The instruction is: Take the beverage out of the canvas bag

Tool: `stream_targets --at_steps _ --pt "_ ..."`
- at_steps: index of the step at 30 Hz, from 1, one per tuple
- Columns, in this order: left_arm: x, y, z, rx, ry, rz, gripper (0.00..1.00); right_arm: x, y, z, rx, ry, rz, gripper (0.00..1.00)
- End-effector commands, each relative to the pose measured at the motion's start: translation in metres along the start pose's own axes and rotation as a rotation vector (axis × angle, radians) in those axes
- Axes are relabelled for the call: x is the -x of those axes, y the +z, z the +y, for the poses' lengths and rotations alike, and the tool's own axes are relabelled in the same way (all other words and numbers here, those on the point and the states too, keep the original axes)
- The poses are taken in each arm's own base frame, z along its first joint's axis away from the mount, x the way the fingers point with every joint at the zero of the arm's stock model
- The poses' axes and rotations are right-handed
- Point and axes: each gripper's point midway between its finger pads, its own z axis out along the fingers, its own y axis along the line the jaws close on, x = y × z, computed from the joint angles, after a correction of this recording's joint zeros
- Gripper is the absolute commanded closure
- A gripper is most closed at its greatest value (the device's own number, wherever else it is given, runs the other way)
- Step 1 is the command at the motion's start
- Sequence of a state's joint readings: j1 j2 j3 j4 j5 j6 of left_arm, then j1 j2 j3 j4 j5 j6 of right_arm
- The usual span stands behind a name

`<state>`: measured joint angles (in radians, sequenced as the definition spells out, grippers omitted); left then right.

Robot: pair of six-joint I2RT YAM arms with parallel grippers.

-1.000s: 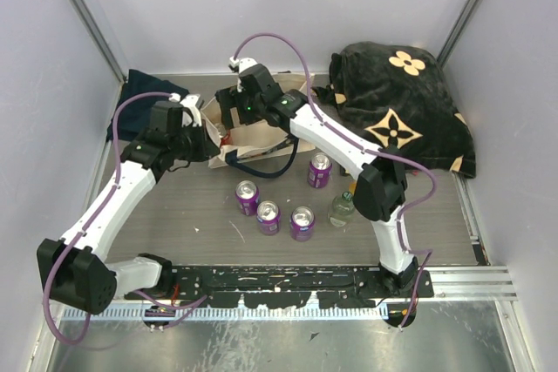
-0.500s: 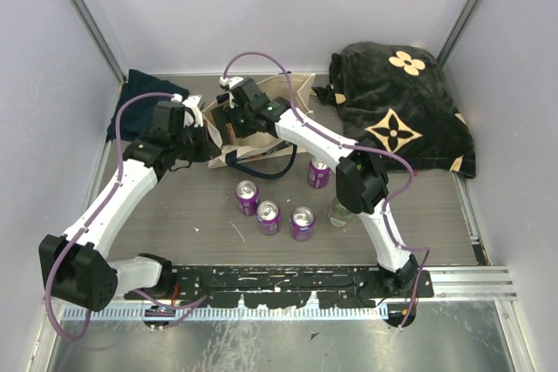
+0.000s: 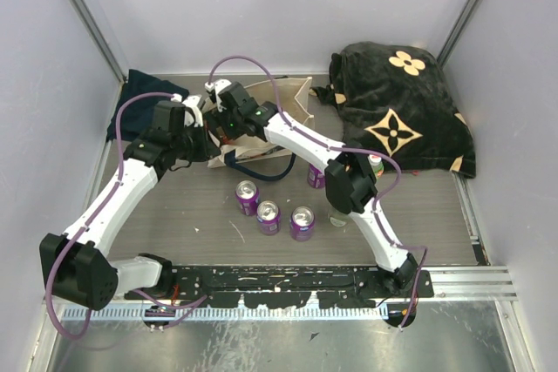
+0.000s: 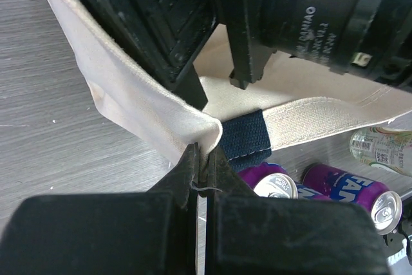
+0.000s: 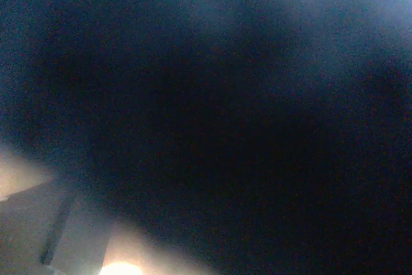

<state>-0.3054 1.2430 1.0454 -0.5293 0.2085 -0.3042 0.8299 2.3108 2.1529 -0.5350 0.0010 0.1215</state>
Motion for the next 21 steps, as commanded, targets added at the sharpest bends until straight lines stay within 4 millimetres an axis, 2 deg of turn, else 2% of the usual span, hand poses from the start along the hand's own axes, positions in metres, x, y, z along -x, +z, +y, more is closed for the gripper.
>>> stream_targets --at_steps 1,8,12,14,18,20,21 --pt "-0.009 0.003 0.008 0.034 -0.013 0.042 1.0 0.002 0.012 0.009 -0.023 -0.06 -0.021 0.0" --pt "-0.011 0.004 0.007 0.024 -0.019 0.045 1.0 -0.009 0.03 -0.002 -0.077 -0.08 0.002 0.0" --pt "-0.011 0.005 0.005 0.014 -0.023 0.045 1.0 -0.014 0.037 -0.003 -0.076 -0.082 0.011 0.07" --pt "-0.012 0.005 0.005 0.013 -0.024 0.047 1.0 -0.025 0.046 -0.004 -0.077 -0.08 0.035 0.12" --pt "-0.012 0.005 0.005 0.011 -0.024 0.046 1.0 -0.037 0.053 -0.005 -0.074 -0.08 0.062 0.32" --pt "-0.018 0.013 0.008 0.016 -0.031 0.076 1.0 -0.043 0.055 -0.004 -0.068 -0.078 0.079 0.47" --pt "-0.018 0.014 0.008 0.016 -0.03 0.078 1.0 -0.046 0.055 -0.004 -0.067 -0.076 0.087 0.58"
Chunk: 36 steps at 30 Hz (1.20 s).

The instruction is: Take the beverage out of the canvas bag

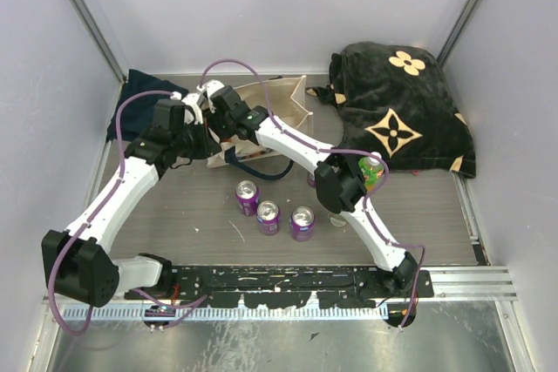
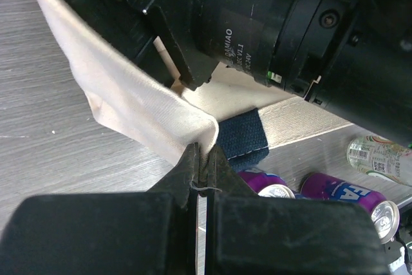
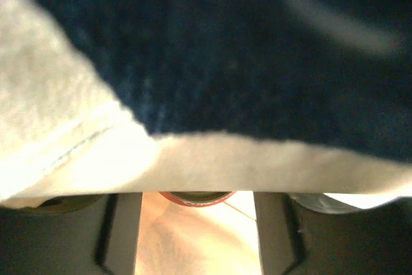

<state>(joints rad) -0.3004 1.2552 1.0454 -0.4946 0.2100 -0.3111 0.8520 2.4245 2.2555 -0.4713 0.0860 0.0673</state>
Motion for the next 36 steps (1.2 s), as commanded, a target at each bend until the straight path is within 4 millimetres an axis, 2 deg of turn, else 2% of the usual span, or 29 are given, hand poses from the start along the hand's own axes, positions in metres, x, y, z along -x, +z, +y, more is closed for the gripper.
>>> stream_targets --at_steps 1,3,4,7,11,16,19,22,24,30,36 --pt "-0.025 0.009 0.008 0.021 -0.025 0.099 1.0 -0.057 0.019 0.002 -0.002 -0.014 0.154 0.69" --pt "-0.025 0.01 0.009 0.023 -0.025 0.099 1.0 -0.059 0.017 0.0 -0.012 -0.008 0.159 0.97" --pt "-0.025 0.011 0.009 0.024 -0.026 0.099 1.0 -0.057 0.015 -0.001 -0.019 -0.008 0.155 0.99" --pt "-0.024 0.014 0.009 0.023 -0.025 0.098 1.0 -0.045 0.008 -0.009 -0.061 -0.023 0.128 0.99" --pt "-0.022 0.017 0.009 0.023 -0.028 0.092 1.0 0.016 -0.029 -0.021 -0.114 -0.036 -0.015 0.99" --pt "-0.019 0.019 0.012 0.032 -0.029 0.078 1.0 0.094 -0.095 -0.041 -0.199 0.0 -0.22 0.99" --pt "-0.016 0.021 0.014 0.035 -0.029 0.07 1.0 0.126 -0.135 -0.045 -0.212 0.025 -0.32 0.99" --pt "-0.013 0.024 0.016 0.033 -0.037 0.065 1.0 0.15 -0.175 -0.047 -0.214 0.058 -0.407 0.99" --pt "-0.011 0.026 0.016 0.027 -0.044 0.06 1.0 0.16 -0.2 -0.049 -0.214 0.078 -0.451 0.99" --pt "0.001 0.039 0.019 0.019 -0.064 0.043 1.0 0.169 -0.267 -0.056 -0.232 0.104 -0.536 0.99" --pt "0.02 0.056 0.024 -0.002 -0.108 0.013 0.99 0.153 -0.316 -0.063 -0.247 0.102 -0.572 0.99"
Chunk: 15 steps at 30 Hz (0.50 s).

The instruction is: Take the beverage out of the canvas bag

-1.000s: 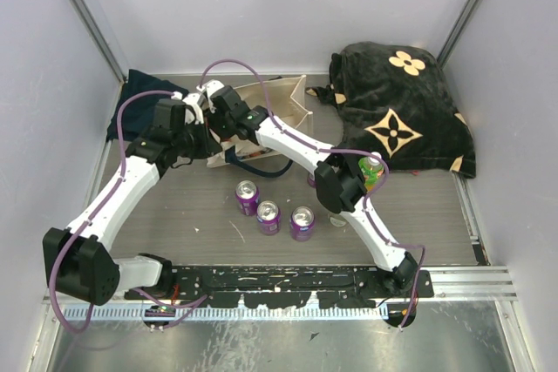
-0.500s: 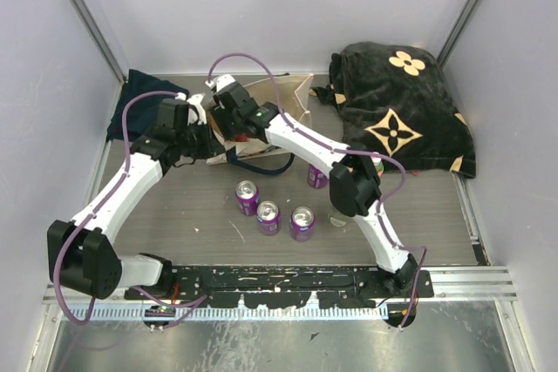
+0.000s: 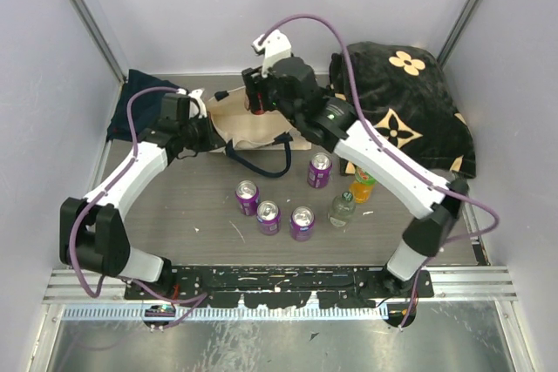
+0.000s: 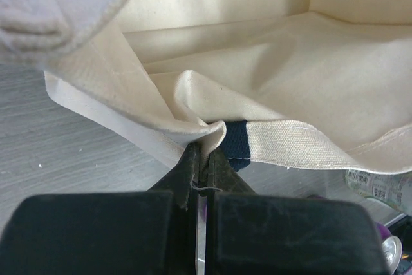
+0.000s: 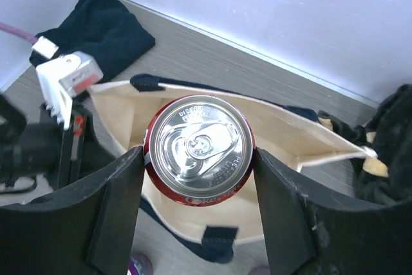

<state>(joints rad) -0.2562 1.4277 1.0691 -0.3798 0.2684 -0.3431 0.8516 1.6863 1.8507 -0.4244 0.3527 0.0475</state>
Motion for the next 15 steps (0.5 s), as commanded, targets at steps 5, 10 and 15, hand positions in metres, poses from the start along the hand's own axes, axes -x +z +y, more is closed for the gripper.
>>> stream_targets --at_steps 5,10,15 --pt "0.03 0.021 0.007 -0.022 -0.06 -0.028 0.99 0.033 -0.08 -0.022 -0.01 0.059 -0.125 0.99" --pt "0.044 0.02 0.001 -0.049 -0.057 -0.043 0.98 -0.006 -0.101 -0.019 0.006 0.061 -0.037 0.99" --pt "0.047 0.012 -0.006 -0.069 -0.056 -0.043 0.97 -0.047 -0.106 -0.016 0.006 0.106 0.032 0.99"
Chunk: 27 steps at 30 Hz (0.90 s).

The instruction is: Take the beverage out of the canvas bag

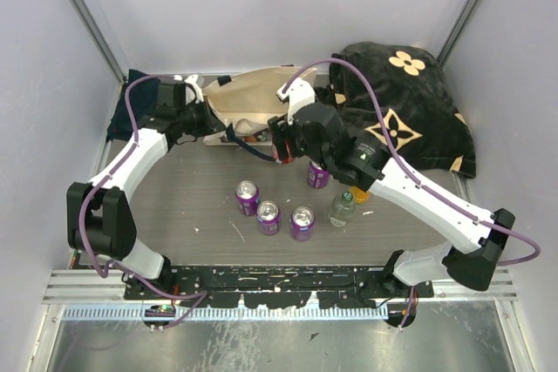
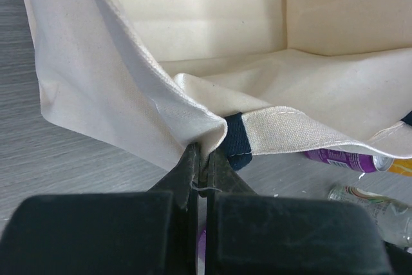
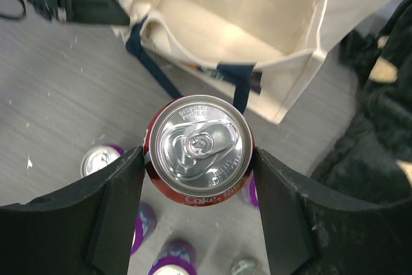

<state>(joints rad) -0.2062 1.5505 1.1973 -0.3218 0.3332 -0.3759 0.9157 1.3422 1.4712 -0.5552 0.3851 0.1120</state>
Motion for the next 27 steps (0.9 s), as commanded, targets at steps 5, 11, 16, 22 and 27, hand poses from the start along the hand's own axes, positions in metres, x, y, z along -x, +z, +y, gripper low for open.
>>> stream_targets --at_steps 5,11,16,22,27 --pt "0.004 -0.017 -0.017 -0.052 -0.007 0.016 0.8 -0.013 -0.01 -0.005 -0.025 0.146 -0.069 0.99" --pt "0.013 -0.027 -0.026 -0.075 0.017 -0.012 0.49 -0.058 0.015 -0.008 -0.077 0.118 0.0 0.99" --pt "0.024 -0.041 -0.035 -0.091 0.049 -0.049 0.25 -0.08 0.028 -0.002 -0.065 0.139 0.023 0.99" --pt "0.032 -0.055 -0.043 -0.1 0.057 -0.074 0.19 -0.112 0.044 0.004 -0.036 0.167 0.056 0.99" --pt "0.041 -0.071 -0.052 -0.105 0.072 -0.106 0.05 -0.131 0.055 0.007 -0.033 0.182 0.061 1.0"
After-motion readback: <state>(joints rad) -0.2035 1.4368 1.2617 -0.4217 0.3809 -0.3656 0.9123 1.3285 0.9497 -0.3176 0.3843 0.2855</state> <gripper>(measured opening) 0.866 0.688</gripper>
